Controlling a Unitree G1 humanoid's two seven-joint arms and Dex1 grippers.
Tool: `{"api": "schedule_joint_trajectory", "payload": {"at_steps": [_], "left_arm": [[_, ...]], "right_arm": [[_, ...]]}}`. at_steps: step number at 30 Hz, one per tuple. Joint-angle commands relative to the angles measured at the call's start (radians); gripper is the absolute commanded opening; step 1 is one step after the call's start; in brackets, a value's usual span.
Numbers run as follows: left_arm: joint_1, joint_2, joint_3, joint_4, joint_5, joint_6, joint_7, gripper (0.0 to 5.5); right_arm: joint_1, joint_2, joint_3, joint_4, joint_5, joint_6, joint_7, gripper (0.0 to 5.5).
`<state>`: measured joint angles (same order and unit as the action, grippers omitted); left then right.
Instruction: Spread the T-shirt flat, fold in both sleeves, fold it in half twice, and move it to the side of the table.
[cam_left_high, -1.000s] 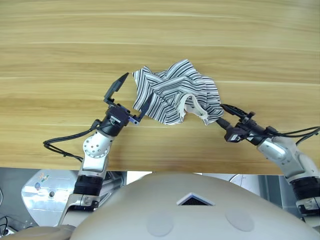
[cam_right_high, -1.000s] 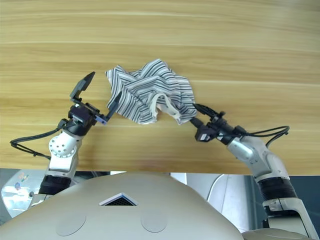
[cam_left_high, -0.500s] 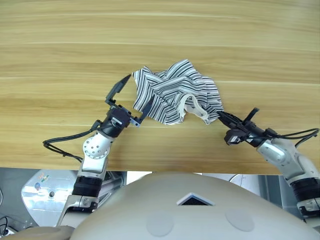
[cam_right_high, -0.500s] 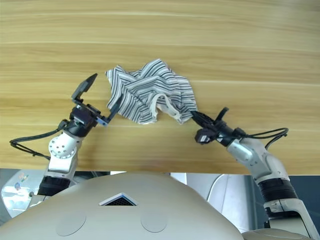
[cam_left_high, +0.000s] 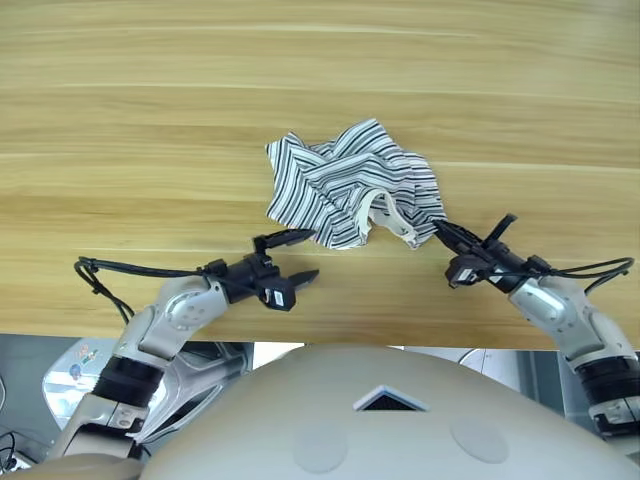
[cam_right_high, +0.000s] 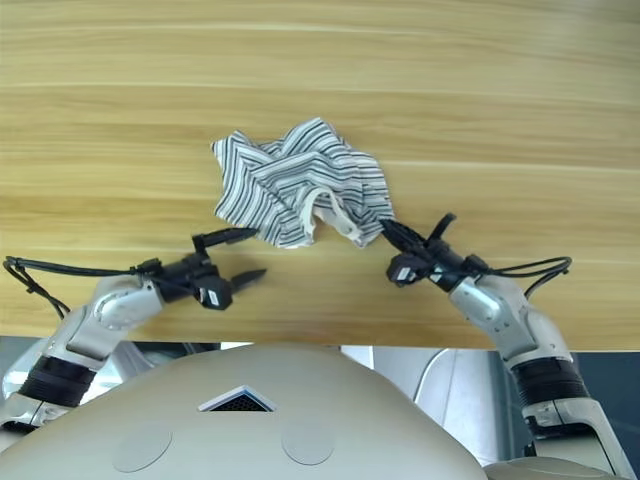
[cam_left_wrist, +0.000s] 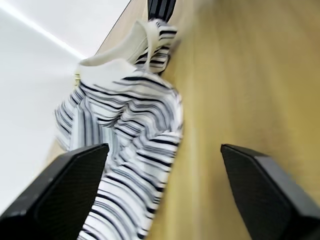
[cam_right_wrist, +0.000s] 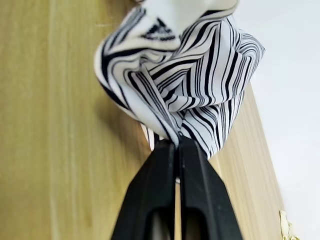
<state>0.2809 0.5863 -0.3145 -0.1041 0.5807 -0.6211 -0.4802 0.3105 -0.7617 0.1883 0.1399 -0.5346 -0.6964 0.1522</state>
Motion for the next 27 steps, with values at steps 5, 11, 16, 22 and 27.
{"api": "schedule_joint_trajectory", "payload": {"at_steps": [5,11,16,22,27], "left_arm": [[-0.068,-0.035,-0.101,0.073,0.224,0.087,0.101,4.19],[-0.095,-0.043,-0.123,0.100,0.259,0.126,0.169,4.19],[-0.103,-0.041,-0.120,0.127,0.271,0.163,0.221,4.19],[-0.056,0.003,-0.086,0.129,0.270,0.225,0.264,4.19],[-0.054,-0.014,-0.108,0.144,0.254,0.221,0.276,4.19]], "right_arm": [[0.005,0.023,0.041,0.030,-0.048,0.034,0.006,0.01],[0.003,0.027,0.049,0.042,-0.051,0.030,-0.007,0.01],[0.006,0.032,0.053,0.045,-0.052,0.032,-0.019,0.01],[0.009,0.030,0.050,0.050,-0.053,0.030,-0.028,0.01],[-0.002,0.040,0.060,0.061,-0.059,0.026,-0.034,0.01]]}}
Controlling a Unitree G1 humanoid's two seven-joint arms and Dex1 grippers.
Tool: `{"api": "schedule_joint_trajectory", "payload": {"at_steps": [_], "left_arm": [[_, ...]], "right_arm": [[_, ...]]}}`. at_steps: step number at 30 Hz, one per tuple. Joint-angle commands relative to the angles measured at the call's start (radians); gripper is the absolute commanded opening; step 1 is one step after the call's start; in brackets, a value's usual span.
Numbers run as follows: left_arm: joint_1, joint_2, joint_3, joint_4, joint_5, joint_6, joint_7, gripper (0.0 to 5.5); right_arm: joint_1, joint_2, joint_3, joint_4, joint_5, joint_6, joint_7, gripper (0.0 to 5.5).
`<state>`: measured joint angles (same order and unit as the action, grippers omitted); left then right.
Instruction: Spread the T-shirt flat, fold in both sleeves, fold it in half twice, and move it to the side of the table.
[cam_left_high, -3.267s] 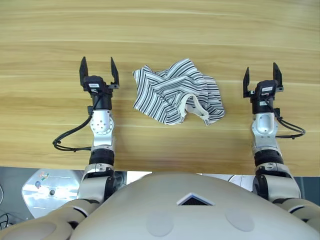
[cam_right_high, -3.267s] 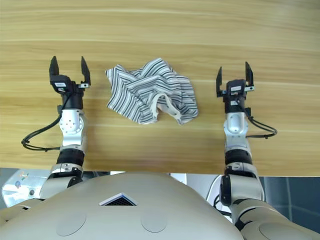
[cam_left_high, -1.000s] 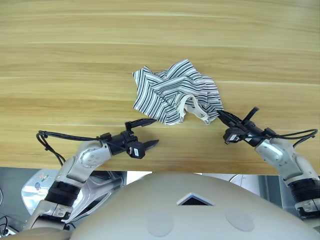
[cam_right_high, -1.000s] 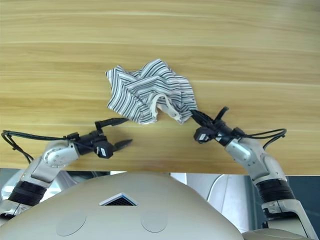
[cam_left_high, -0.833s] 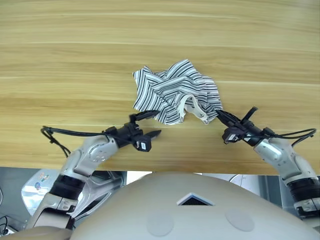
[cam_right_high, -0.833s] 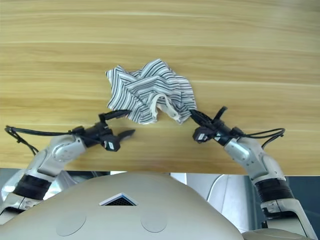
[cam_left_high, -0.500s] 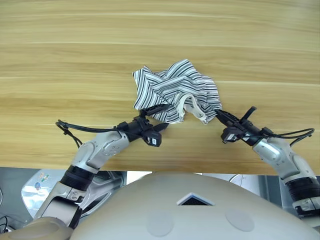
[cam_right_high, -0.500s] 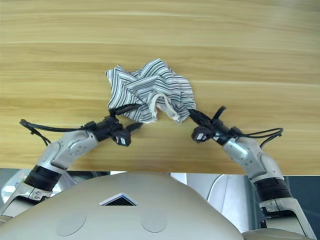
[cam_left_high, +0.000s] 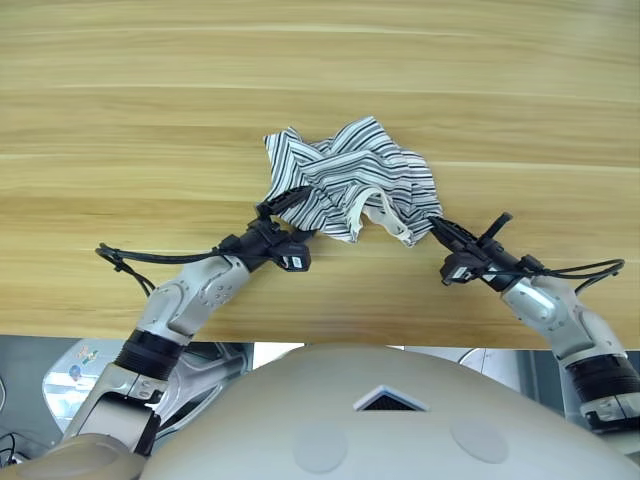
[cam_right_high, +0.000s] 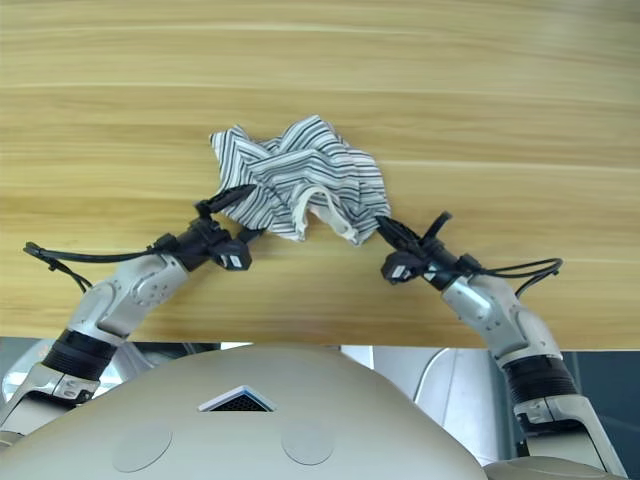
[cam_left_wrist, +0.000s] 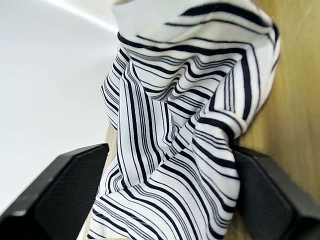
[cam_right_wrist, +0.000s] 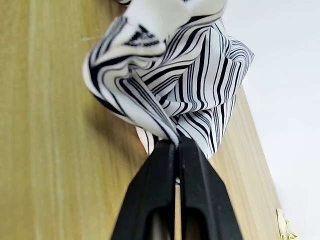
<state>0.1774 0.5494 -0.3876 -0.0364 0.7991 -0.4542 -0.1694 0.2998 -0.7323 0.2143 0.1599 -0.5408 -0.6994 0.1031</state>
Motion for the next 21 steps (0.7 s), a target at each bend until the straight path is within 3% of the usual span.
{"api": "schedule_joint_trajectory", "payload": {"at_steps": [1,11,21], "left_arm": [[0.051,0.022,-0.039,0.078,0.030,0.052,-0.036,4.19],[0.063,0.015,-0.077,0.109,0.004,0.041,-0.014,2.25],[0.065,0.020,-0.087,0.119,0.015,0.054,0.000,1.29]], "right_arm": [[0.008,0.009,0.034,0.042,-0.053,0.029,0.013,0.01],[-0.005,0.002,0.043,0.069,-0.056,0.024,0.003,0.00],[-0.021,0.001,0.056,0.096,-0.062,0.016,-0.011,0.00]]}}
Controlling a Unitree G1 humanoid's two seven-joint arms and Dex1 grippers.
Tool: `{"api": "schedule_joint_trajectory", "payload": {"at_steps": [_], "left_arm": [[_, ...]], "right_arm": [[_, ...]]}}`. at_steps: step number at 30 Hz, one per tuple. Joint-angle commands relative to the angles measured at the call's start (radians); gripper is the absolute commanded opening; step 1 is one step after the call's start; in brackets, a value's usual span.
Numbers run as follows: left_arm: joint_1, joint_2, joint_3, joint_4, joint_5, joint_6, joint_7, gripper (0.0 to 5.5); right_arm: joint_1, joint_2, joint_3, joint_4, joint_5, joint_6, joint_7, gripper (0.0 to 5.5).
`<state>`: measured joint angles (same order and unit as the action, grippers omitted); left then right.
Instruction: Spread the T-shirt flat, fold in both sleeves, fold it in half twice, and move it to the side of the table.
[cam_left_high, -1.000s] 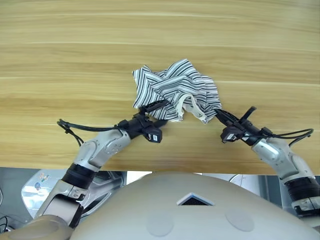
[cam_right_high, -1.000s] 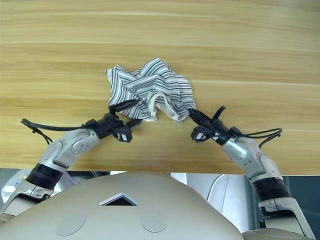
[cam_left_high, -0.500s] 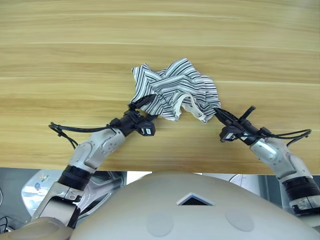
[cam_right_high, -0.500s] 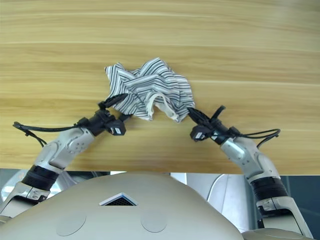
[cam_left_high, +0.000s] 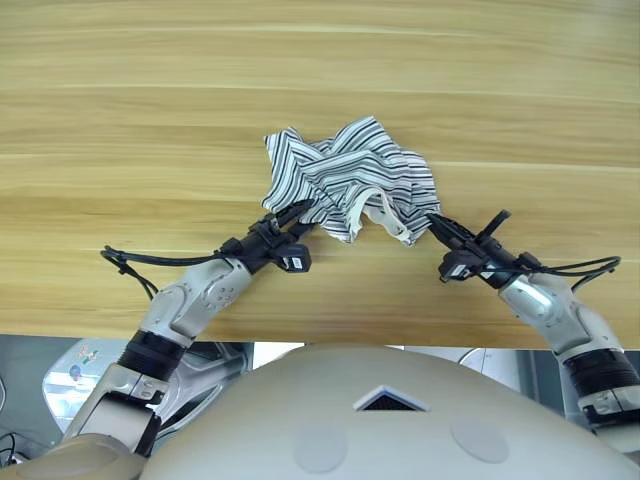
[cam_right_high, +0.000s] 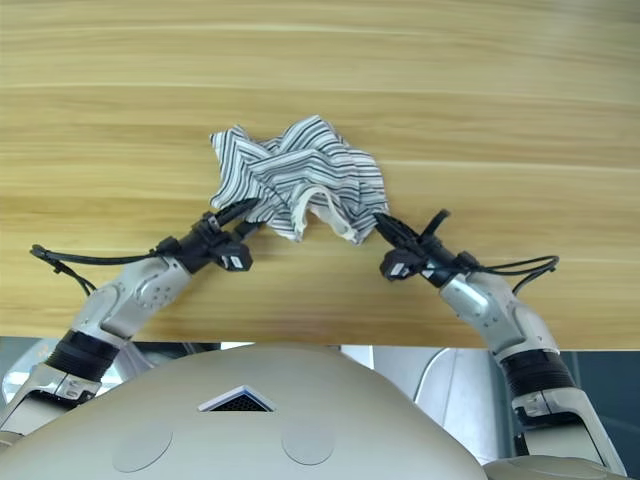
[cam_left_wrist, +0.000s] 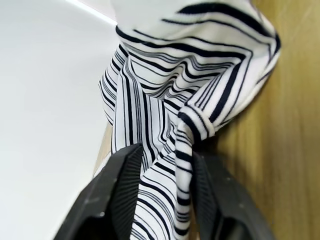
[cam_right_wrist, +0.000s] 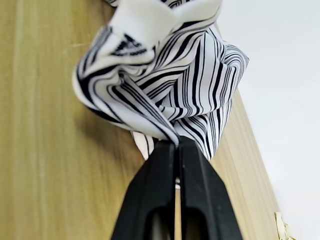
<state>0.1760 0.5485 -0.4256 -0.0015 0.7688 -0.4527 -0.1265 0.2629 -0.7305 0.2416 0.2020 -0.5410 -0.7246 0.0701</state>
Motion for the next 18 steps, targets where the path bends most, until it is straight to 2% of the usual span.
{"api": "schedule_joint_trajectory", "payload": {"at_steps": [1,16,18], "left_arm": [[0.067,0.022,-0.046,0.080,0.045,0.057,-0.043,1.22],[0.084,0.042,-0.040,0.048,0.004,0.079,-0.076,0.01],[0.089,0.046,-0.034,0.037,-0.012,0.085,-0.076,0.00]], "right_arm": [[0.015,-0.003,0.028,0.054,-0.060,0.041,0.021,0.00],[0.044,-0.018,0.007,-0.011,-0.040,0.046,0.027,0.00],[0.038,-0.018,0.004,-0.022,-0.035,0.045,0.031,0.00]]}}
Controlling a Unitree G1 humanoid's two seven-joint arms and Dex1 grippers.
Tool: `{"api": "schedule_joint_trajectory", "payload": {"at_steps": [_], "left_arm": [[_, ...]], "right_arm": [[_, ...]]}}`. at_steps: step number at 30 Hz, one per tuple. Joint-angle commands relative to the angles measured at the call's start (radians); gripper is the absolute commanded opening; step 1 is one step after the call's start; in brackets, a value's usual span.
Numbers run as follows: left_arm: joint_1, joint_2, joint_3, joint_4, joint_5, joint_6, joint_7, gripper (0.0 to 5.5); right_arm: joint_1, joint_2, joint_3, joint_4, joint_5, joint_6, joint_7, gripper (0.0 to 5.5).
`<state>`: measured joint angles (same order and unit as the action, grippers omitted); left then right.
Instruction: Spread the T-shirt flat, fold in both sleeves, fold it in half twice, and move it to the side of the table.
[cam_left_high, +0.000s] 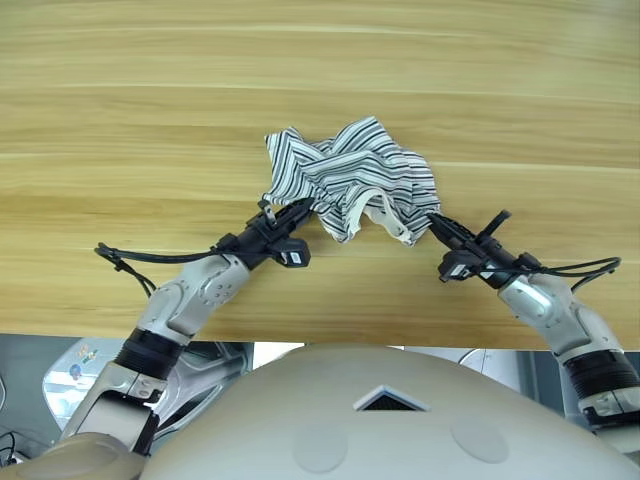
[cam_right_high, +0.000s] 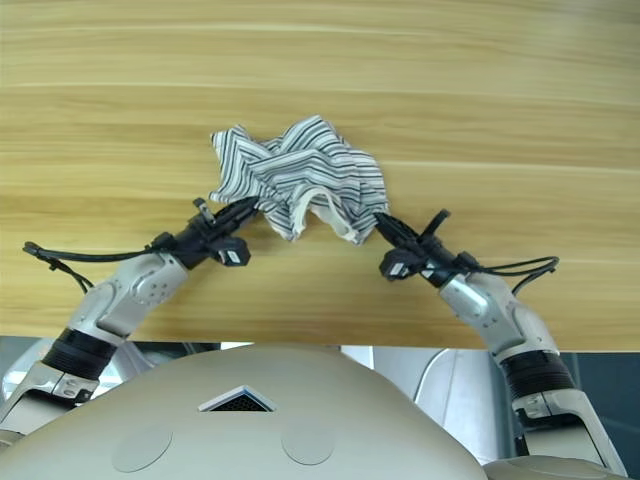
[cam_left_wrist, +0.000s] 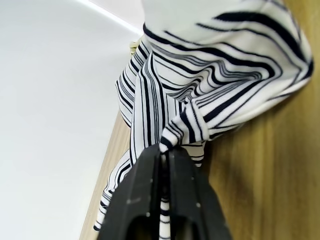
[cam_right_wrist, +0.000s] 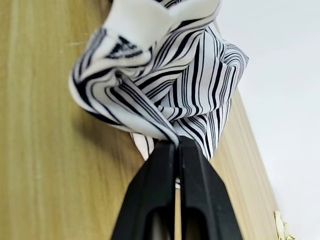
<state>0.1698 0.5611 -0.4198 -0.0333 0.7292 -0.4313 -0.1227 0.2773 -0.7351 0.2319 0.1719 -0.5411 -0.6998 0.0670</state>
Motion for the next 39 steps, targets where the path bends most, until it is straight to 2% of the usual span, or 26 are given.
{"api": "schedule_joint_trajectory", "payload": {"at_steps": [1,6,15,17,21,24,28,30,32,35,36,37,38,39], "left_arm": [[0.093,0.035,-0.039,0.068,0.019,0.065,-0.082,0.00],[0.086,0.044,-0.012,0.063,-0.048,0.059,-0.084,0.00],[0.082,0.053,0.119,0.070,-0.467,-0.084,-0.182,0.00],[0.166,0.091,0.112,0.030,-0.570,-0.162,-0.251,0.00],[0.369,0.210,0.197,-0.014,-0.719,-0.259,-0.334,0.00],[0.479,0.232,0.262,-0.106,-0.893,-0.314,-0.369,0.00],[0.620,0.210,0.344,-0.093,-0.950,-0.357,-0.380,0.00],[0.620,0.199,0.354,-0.058,-0.956,-0.362,-0.401,0.00],[0.526,0.192,0.346,0.005,-0.958,-0.341,-0.440,0.00],[0.021,0.117,0.333,0.243,-0.924,-0.188,-0.458,0.00],[-0.232,0.058,0.339,0.383,-0.904,-0.098,-0.408,0.00],[-0.507,-0.011,0.347,0.556,-0.863,-0.052,-0.317,0.00],[-0.759,-0.069,0.346,0.724,-0.803,-0.019,-0.194,0.00],[-1.034,-0.121,0.351,0.895,-0.757,0.060,0.007,0.00]], "right_arm": [[0.020,-0.014,0.012,0.004,-0.031,0.021,0.037,0.00],[-0.002,-0.014,0.001,-0.007,-0.014,0.009,0.040,0.00],[-0.213,-0.004,-0.006,0.143,0.181,-0.096,0.164,0.00],[-0.193,-0.027,0.014,0.154,0.225,-0.142,0.221,0.00],[0.066,-0.181,0.007,0.024,0.487,-0.204,0.375,0.00],[0.283,-0.306,-0.036,-0.080,0.709,-0.216,0.469,0.00],[0.494,-0.344,-0.166,-0.137,0.869,-0.215,0.510,0.00],[0.518,-0.319,-0.182,-0.166,0.888,-0.200,0.534,0.00],[0.396,-0.283,-0.153,-0.163,0.891,-0.140,0.574,0.00],[-0.211,-0.070,-0.092,0.093,0.800,0.054,0.565,0.00],[-0.482,0.030,-0.090,0.283,0.744,0.131,0.480,0.00],[-0.770,0.112,-0.079,0.504,0.645,0.211,0.304,0.00],[-1.018,0.169,-0.062,0.693,0.552,0.283,0.115,0.00],[-1.252,0.205,-0.066,0.842,0.509,0.373,-0.085,0.00]]}}
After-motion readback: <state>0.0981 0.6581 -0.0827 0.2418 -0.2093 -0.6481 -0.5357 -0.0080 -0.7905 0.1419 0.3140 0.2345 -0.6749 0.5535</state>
